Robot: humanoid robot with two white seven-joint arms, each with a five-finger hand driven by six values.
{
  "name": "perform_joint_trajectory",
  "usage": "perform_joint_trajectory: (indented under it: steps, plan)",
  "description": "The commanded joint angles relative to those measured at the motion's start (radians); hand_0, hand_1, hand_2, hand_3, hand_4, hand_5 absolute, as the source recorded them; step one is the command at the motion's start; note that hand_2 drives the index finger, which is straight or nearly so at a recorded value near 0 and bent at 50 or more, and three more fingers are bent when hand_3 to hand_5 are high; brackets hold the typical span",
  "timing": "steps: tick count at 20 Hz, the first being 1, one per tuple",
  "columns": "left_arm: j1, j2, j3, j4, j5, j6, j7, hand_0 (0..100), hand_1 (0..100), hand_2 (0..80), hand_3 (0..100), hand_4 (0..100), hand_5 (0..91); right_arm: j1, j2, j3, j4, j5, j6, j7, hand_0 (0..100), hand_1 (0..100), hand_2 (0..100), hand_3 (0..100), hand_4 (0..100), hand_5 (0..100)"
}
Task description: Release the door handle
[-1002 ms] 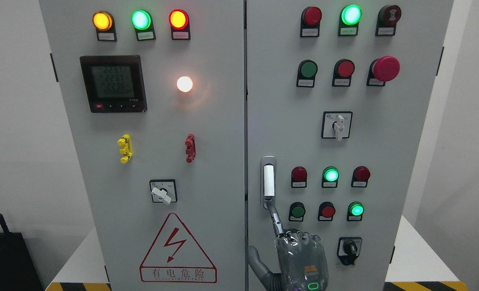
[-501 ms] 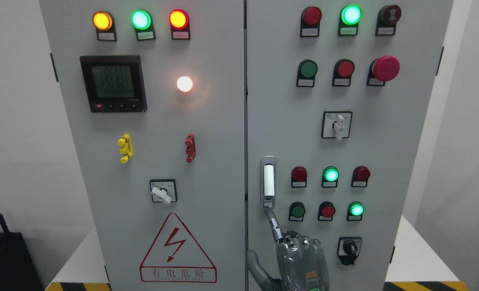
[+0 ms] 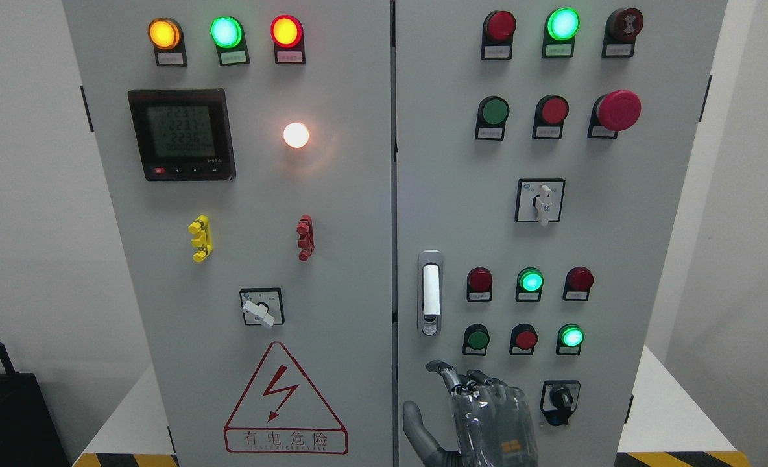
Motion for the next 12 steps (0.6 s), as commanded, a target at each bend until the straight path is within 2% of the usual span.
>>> perform_joint_trajectory:
  steps: [1,5,12]
  plan:
    - [0.000,0.000,0.011,0.017,0.000,0.001,-0.001,12,39,0.0,0,0,0.0,0.002,-0.005,-0.017,-0.029,-0.005,-0.001,-0.001,50,28,53,93,86,87]
    - [0.000,0.000,0.011,0.017,0.000,0.001,-0.001,12,39,0.0,0,0,0.0,-0.004,-0.005,-0.017,-0.029,-0.007,-0.001,0.002,47,26,59,94,85,87]
    - [0.000,0.000,0.011,0.017,0.000,0.001,-0.001,12,39,0.0,0,0,0.0,-0.011,-0.005,-0.017,-0.029,-0.005,-0.001,0.006,43,11,73,100,86,88]
